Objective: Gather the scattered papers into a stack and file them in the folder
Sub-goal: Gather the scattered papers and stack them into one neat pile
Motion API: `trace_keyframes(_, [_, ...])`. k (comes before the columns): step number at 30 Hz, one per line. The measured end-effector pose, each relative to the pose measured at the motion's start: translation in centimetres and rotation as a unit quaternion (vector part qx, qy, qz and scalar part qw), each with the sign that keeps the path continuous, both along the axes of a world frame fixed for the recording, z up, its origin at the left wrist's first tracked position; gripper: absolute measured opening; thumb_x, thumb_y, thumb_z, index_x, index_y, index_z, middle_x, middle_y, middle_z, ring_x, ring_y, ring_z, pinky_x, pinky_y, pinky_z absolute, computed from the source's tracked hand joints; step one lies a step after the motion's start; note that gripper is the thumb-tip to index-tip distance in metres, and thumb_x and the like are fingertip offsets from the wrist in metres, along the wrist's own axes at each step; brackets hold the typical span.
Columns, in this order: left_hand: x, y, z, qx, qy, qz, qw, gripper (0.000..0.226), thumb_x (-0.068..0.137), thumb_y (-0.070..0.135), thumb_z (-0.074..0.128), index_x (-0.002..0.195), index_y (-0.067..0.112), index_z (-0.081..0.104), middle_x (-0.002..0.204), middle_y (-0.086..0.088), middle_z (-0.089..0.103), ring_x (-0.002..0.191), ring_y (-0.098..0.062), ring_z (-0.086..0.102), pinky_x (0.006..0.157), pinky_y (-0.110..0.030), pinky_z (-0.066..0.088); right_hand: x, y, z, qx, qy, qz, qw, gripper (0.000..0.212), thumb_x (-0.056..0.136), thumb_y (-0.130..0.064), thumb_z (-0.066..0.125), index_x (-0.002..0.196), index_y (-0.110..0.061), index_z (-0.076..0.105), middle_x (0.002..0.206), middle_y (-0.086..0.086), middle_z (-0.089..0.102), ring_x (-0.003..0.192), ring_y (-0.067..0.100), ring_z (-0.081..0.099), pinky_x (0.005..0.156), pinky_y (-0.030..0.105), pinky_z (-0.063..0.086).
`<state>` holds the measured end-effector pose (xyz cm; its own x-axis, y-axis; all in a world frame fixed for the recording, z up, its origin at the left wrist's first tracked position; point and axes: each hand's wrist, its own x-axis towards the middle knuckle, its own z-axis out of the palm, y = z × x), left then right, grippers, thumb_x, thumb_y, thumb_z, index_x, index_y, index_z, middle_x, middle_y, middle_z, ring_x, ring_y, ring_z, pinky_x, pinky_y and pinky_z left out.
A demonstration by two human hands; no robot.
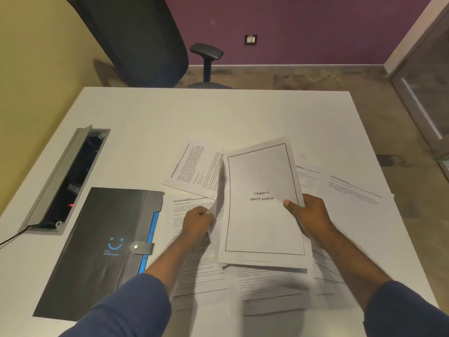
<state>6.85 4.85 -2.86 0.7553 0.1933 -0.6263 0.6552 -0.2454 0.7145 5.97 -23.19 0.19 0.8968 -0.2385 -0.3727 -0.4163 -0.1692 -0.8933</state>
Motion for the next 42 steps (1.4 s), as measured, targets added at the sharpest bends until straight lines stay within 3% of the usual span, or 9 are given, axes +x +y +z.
trace_keyframes(5, [-2.7, 2.2, 1.2, -0.036, 0.039, -0.015, 0.998, 0.024, 0.076, -0.008, 0.047, 0.093, 0.007, 0.054, 0.091, -0.012, 0.061, 0.079, -0.026, 0.055, 0.063, -0.031, 0.045, -1.4, 1.4, 0.0, 0.078, 0.025, -0.002, 0.997, 0.015, 0.088, -0.01, 0.071, 0.086, -0.025, 0.071, 0.079, -0.014, 0.076, 0.067, -0.002, 0.071, 0.055, 0.012, 0.053])
trace_keyframes(8, [-4.6, 2.6, 1.8, -0.089, 0.026, -0.004, 0.996, 0.049, 0.074, -0.011, 0.04, 0.115, 0.011, 0.057, 0.096, -0.008, 0.065, 0.087, -0.026, 0.059, 0.069, -0.029, 0.052, -3.2, 2.4, -0.9, 0.135, 0.05, 0.002, 0.99, 0.012, 0.09, -0.01, 0.068, 0.091, -0.023, 0.07, 0.079, -0.017, 0.077, 0.073, -0.002, 0.072, 0.056, 0.011, 0.052])
trace_keyframes(12, [-6.7, 3.0, 2.7, -0.158, 0.011, 0.003, 0.987, 0.054, 0.076, -0.01, 0.036, 0.117, 0.012, 0.063, 0.113, -0.024, 0.069, 0.11, -0.045, 0.063, 0.096, -0.054, 0.052, -5.0, 3.0, -1.4, 0.16, 0.07, 0.021, 0.984, 0.01, 0.091, -0.013, 0.068, 0.096, -0.021, 0.07, 0.093, -0.008, 0.076, 0.076, 0.001, 0.073, 0.061, 0.014, 0.054])
trace_keyframes(18, [-8.0, 3.3, 5.0, -0.232, 0.053, 0.032, 0.971, 0.041, 0.057, -0.001, 0.048, 0.093, 0.005, 0.066, 0.092, -0.017, 0.07, 0.084, -0.034, 0.069, 0.067, -0.04, 0.059, -6.3, 3.0, -0.5, 0.195, 0.033, 0.052, 0.979, 0.039, 0.083, 0.008, 0.069, 0.113, -0.017, 0.068, 0.106, 0.0, 0.077, 0.096, 0.016, 0.073, 0.079, 0.028, 0.056])
trace_keyframes(21, [-7.6, 3.2, 6.4, -0.299, 0.047, 0.079, 0.95, 0.022, 0.073, 0.007, 0.058, 0.092, 0.007, 0.07, 0.094, -0.016, 0.073, 0.08, -0.032, 0.069, 0.071, -0.042, 0.059, -6.8, 2.9, 0.1, 0.193, 0.012, 0.052, 0.98, 0.04, 0.08, 0.009, 0.071, 0.105, -0.022, 0.071, 0.104, 0.0, 0.078, 0.095, 0.016, 0.074, 0.08, 0.028, 0.057])
trace_keyframes(25, [-7.5, 1.3, 8.3, -0.258, -0.02, 0.018, 0.966, 0.025, 0.084, 0.005, 0.073, 0.109, 0.0, 0.069, 0.102, -0.013, 0.076, 0.089, -0.024, 0.076, 0.065, -0.024, 0.06, -7.1, 2.9, 1.4, 0.215, -0.015, 0.085, 0.973, 0.037, 0.076, 0.007, 0.075, 0.098, -0.022, 0.076, 0.105, 0.003, 0.077, 0.097, 0.019, 0.074, 0.079, 0.028, 0.058])
trace_keyframes(33, [-8.2, -0.6, 10.5, -0.172, -0.147, -0.081, 0.971, 0.037, 0.082, 0.014, 0.078, 0.118, 0.012, 0.069, 0.108, -0.002, 0.077, 0.1, -0.02, 0.074, 0.084, -0.031, 0.059, -7.5, 2.3, 5.1, 0.084, -0.123, 0.081, 0.985, 0.021, 0.076, -0.005, 0.08, 0.08, -0.025, 0.077, 0.082, -0.009, 0.079, 0.078, 0.008, 0.075, 0.065, 0.018, 0.056])
trace_keyframes(38, [-9.5, -0.7, 9.5, -0.091, -0.235, -0.05, 0.966, 0.035, 0.076, 0.02, 0.085, 0.108, 0.016, 0.074, 0.102, 0.004, 0.079, 0.094, -0.012, 0.075, 0.081, -0.027, 0.059, -9.6, 1.7, 5.0, 0.067, -0.199, 0.031, 0.977, 0.014, 0.077, -0.007, 0.08, 0.084, -0.019, 0.077, 0.078, -0.001, 0.078, 0.072, 0.006, 0.07, 0.066, 0.015, 0.055])
trace_keyframes(42, [-12.3, -2.3, 6.6, -0.087, -0.192, -0.048, 0.976, 0.028, 0.07, 0.012, 0.089, 0.09, 0.024, 0.073, 0.088, 0.01, 0.079, 0.083, -0.007, 0.075, 0.069, -0.02, 0.058, -12.1, 1.6, 1.9, 0.066, -0.106, 0.015, 0.992, 0.024, 0.08, 0.005, 0.074, 0.069, -0.016, 0.076, 0.067, -0.002, 0.073, 0.069, 0.018, 0.066, 0.06, 0.027, 0.054])
